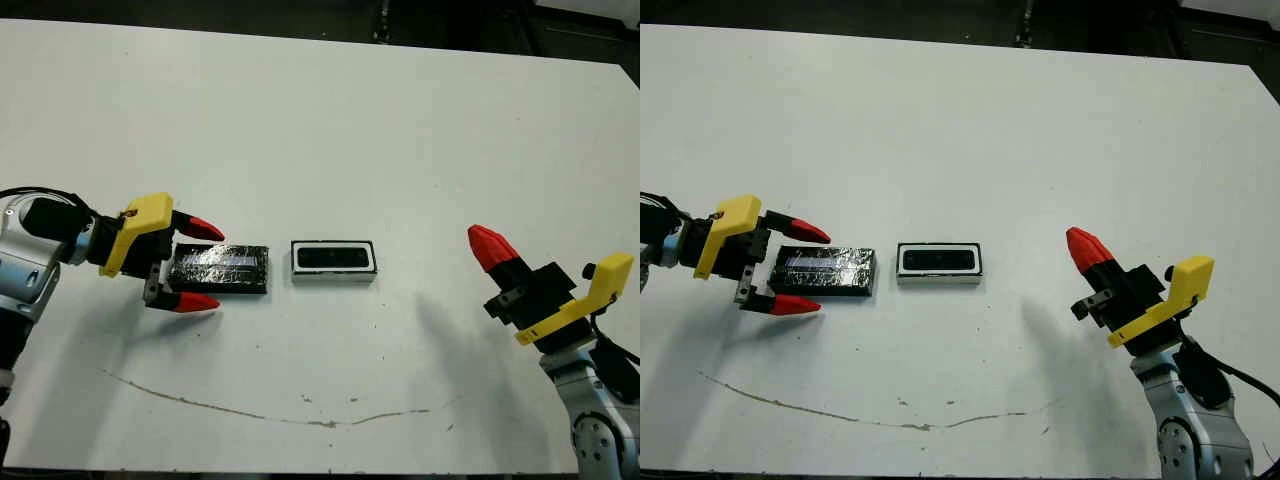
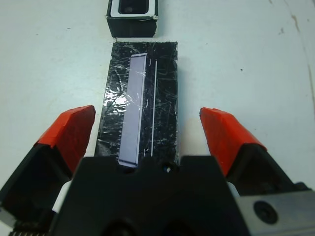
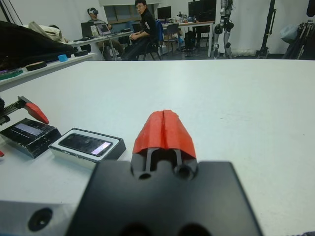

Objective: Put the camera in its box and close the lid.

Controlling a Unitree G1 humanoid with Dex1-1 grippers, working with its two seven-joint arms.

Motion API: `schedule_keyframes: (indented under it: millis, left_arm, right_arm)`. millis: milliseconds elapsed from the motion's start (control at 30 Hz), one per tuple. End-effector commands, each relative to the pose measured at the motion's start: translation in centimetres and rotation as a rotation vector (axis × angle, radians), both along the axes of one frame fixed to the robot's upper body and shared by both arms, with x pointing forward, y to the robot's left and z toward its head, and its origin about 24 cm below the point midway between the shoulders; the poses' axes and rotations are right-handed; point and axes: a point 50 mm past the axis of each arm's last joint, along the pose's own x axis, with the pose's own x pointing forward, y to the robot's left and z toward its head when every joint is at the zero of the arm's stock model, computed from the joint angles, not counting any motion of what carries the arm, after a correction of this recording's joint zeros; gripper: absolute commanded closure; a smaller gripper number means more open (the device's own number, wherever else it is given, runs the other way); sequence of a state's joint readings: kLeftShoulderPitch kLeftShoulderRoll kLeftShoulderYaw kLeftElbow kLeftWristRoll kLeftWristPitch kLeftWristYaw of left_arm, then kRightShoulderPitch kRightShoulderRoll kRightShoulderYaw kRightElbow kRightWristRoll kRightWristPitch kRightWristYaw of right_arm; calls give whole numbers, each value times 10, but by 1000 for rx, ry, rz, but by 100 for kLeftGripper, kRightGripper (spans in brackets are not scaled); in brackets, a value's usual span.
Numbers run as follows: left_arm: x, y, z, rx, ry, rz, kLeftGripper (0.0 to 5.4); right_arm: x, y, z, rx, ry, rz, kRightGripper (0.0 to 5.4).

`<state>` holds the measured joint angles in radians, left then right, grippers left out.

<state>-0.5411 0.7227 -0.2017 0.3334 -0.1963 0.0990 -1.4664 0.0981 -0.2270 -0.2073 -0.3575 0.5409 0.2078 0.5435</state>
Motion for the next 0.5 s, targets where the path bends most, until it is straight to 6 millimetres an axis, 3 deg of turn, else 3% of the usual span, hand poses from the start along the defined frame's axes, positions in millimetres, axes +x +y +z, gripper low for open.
schedule_keyframes:
  millis: [33, 500]
  left_arm:
    - [1, 1, -6, -46, 50, 14, 0]
    - [1, -1, -26, -162, 133, 93, 16]
  right_arm:
    - [-2, -4, -1, -25, 9, -5, 539]
    - [-2, -3, -1, -28, 22, -7, 540]
